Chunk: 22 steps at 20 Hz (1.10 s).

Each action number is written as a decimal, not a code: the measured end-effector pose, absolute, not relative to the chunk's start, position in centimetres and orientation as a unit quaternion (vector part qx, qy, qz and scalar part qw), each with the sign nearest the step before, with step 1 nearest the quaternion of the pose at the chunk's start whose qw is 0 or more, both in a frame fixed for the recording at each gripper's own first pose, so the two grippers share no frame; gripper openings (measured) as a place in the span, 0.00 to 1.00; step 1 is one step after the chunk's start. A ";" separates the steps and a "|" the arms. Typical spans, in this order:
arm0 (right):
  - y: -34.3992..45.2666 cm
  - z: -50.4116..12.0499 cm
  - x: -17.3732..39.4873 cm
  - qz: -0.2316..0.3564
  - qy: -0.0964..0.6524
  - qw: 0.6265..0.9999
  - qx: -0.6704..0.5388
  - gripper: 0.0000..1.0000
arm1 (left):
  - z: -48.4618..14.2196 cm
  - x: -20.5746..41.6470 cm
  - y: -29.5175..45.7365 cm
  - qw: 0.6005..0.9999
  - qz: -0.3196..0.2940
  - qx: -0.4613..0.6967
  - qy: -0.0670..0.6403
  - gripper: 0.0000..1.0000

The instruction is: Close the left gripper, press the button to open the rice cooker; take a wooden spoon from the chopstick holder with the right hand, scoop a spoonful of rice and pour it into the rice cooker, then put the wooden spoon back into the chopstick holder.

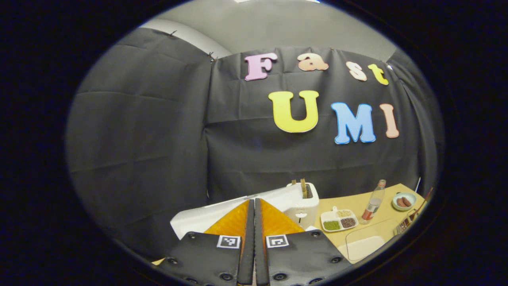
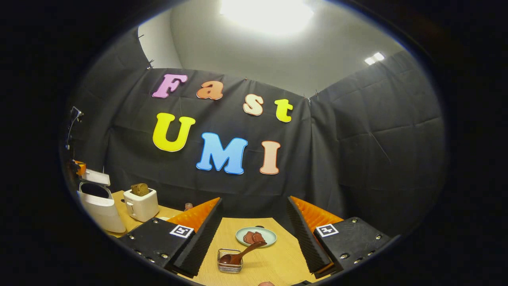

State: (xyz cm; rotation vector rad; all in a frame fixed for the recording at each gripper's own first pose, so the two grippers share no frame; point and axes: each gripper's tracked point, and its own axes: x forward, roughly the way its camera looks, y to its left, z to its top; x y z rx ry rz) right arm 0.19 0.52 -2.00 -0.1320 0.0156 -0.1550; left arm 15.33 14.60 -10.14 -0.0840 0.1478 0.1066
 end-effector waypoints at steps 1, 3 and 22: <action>0.2 -2.0 0.3 -0.075 0.007 0.995 -0.062 0.96 | -9.0 14.9 14.6 0.995 0.055 -0.048 0.066 0.08; -0.5 -2.1 0.5 -0.074 0.007 0.996 -0.054 0.96 | -6.6 13.7 14.2 0.997 0.048 -0.050 0.043 0.13; -5.1 -12.9 9.1 -0.036 0.137 0.988 0.060 0.96 | 5.0 3.9 9.1 0.998 0.022 -0.014 -0.050 0.96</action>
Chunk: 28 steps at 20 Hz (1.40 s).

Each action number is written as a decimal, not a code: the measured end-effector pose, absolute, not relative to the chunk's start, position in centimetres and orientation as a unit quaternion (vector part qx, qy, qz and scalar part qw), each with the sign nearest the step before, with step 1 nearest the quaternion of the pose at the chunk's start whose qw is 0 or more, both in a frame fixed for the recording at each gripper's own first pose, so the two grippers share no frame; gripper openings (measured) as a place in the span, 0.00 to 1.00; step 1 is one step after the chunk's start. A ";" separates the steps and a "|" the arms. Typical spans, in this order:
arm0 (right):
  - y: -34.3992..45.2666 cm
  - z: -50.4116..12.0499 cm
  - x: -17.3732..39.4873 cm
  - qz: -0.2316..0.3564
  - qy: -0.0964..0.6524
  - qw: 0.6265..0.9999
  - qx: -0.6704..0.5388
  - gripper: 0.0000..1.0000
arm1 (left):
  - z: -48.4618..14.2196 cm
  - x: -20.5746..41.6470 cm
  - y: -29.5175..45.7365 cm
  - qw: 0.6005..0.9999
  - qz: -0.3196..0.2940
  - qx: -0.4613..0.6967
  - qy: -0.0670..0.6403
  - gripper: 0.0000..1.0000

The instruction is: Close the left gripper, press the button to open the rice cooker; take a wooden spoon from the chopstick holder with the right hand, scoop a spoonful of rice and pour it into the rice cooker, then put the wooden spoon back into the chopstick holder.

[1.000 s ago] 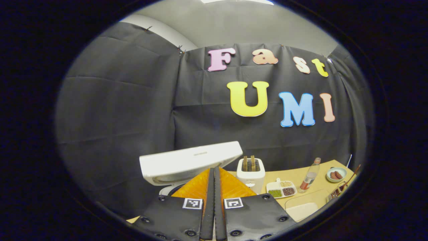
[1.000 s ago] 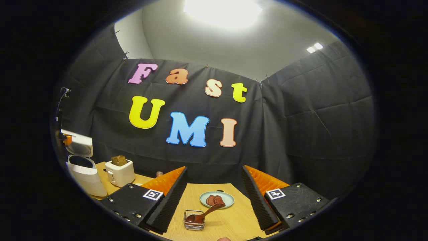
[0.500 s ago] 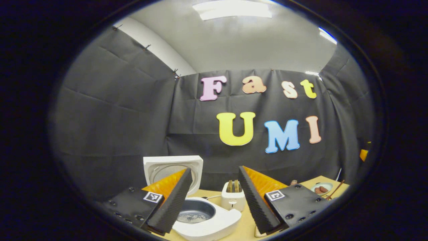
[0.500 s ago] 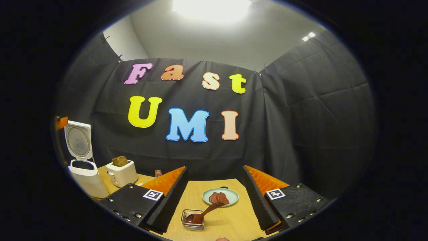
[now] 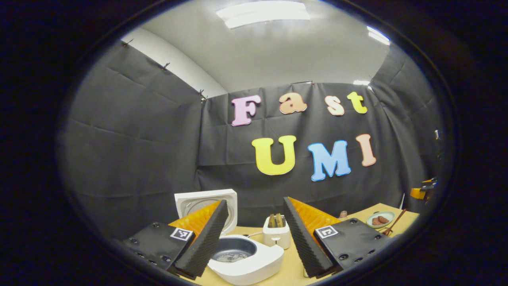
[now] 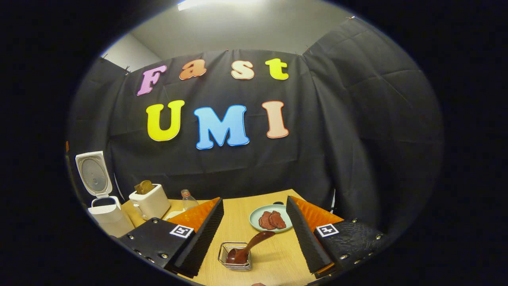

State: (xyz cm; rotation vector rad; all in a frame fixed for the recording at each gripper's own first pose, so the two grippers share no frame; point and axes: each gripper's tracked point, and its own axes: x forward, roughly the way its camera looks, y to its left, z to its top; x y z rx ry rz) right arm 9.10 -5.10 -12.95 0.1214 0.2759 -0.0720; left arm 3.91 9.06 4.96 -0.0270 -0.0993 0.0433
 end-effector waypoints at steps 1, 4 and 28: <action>-5.3 -14.0 9.5 -0.037 0.149 0.986 0.063 0.97 | 5.0 3.7 9.3 0.998 0.026 -0.012 -0.050 0.96; -5.4 -17.3 10.4 -0.036 0.192 0.977 0.084 0.97 | 4.8 3.2 9.6 0.998 0.034 -0.011 -0.046 0.96; -1.7 -29.1 12.4 0.000 0.370 0.877 0.305 0.13 | 3.4 -0.3 12.1 0.996 0.087 0.012 -0.018 0.96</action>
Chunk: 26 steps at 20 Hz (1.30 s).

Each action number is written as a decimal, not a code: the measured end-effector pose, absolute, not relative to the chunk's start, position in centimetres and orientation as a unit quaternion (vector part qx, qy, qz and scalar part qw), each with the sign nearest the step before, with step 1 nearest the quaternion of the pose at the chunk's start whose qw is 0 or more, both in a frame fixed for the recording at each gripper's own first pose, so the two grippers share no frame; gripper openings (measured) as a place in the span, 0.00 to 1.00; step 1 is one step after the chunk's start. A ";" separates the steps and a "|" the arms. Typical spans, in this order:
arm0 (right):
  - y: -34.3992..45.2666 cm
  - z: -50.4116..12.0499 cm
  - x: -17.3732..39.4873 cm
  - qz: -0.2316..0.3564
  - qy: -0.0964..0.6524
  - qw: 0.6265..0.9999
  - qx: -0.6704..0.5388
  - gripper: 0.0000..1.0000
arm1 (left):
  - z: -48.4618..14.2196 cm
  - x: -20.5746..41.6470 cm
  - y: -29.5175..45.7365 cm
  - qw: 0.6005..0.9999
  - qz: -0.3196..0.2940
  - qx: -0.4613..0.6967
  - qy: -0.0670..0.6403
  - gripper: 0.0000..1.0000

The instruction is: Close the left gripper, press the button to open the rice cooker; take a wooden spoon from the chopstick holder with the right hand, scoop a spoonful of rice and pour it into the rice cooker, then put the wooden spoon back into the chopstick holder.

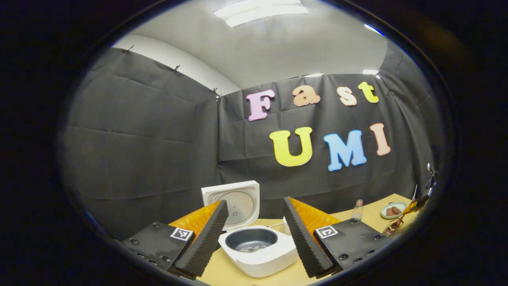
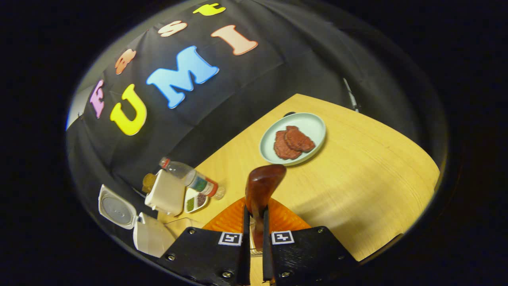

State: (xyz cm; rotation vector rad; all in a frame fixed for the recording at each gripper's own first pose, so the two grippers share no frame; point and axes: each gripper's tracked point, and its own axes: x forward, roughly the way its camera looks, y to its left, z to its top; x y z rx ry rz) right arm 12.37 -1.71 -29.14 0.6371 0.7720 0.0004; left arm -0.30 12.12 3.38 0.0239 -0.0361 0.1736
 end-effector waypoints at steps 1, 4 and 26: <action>-1.4 -28.8 11.6 0.002 0.367 0.883 0.294 0.13 | 3.1 -0.3 12.1 0.996 0.086 0.013 -0.018 0.96; -1.9 -27.1 11.2 0.007 0.355 0.897 0.265 0.12 | 3.2 -0.3 12.0 0.996 0.083 0.010 -0.019 0.96; 10.6 -16.0 11.9 0.102 0.275 0.930 0.222 0.13 | 0.4 1.1 18.0 0.997 0.070 -0.028 -0.013 0.96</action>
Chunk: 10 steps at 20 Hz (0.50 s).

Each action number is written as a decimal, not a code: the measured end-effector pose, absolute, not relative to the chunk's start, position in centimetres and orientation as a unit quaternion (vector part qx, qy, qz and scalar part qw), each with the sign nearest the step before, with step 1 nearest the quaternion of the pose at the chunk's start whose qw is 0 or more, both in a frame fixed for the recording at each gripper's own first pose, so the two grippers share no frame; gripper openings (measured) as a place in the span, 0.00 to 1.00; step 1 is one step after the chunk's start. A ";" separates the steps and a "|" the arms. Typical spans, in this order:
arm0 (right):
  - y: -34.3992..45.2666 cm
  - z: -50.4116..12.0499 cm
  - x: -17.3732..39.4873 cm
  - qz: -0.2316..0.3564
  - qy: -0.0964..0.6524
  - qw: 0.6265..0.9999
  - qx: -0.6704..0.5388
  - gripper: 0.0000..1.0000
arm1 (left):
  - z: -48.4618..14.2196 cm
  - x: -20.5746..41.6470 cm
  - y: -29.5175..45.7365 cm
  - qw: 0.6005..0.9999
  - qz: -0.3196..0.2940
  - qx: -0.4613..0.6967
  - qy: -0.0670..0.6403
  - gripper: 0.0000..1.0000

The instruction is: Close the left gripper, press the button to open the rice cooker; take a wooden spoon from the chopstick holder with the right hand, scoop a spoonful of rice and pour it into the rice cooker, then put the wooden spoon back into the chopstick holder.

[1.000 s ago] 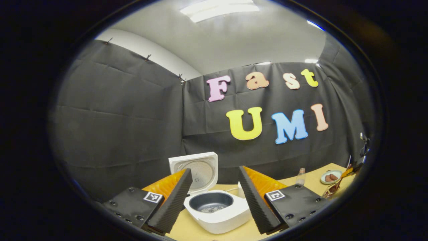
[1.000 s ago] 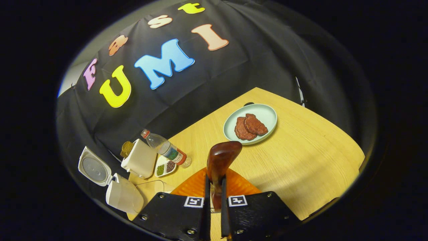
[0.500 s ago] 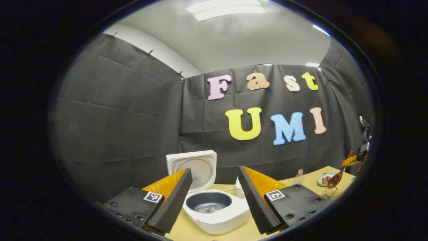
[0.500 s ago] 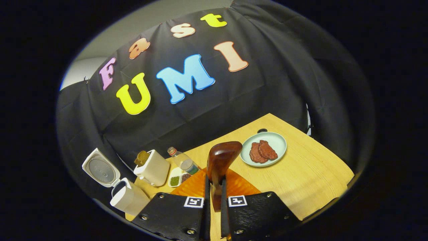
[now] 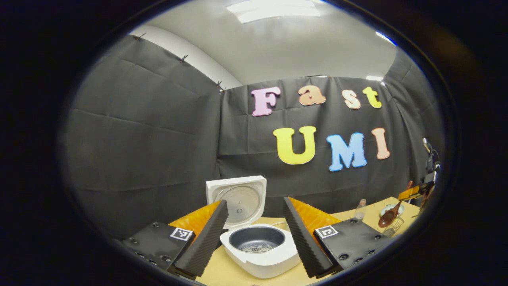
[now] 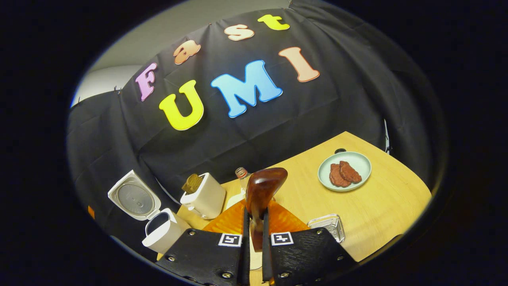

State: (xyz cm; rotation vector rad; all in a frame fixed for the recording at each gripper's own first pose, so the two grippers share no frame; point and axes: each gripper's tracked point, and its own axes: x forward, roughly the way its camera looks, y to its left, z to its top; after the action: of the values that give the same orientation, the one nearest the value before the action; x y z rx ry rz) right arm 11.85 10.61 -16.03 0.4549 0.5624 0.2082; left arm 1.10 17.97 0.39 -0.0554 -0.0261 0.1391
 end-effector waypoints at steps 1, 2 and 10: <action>11.5 -16.5 11.7 0.106 0.277 0.930 0.217 0.12 | 0.2 1.2 18.4 0.997 0.071 -0.028 -0.012 0.96; 12.3 -16.9 11.6 0.109 0.279 0.930 0.212 0.13 | 0.1 1.1 18.8 0.997 0.072 -0.028 -0.011 0.96; 16.2 -21.8 11.2 0.105 0.288 0.945 0.113 0.12 | -1.4 0.7 21.9 0.996 0.082 -0.020 0.001 0.96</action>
State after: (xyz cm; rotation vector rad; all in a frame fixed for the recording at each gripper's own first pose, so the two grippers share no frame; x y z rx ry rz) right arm 11.16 16.21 -21.79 0.2311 0.5876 0.2132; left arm 0.74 21.87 -1.42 -0.0408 0.0026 0.1646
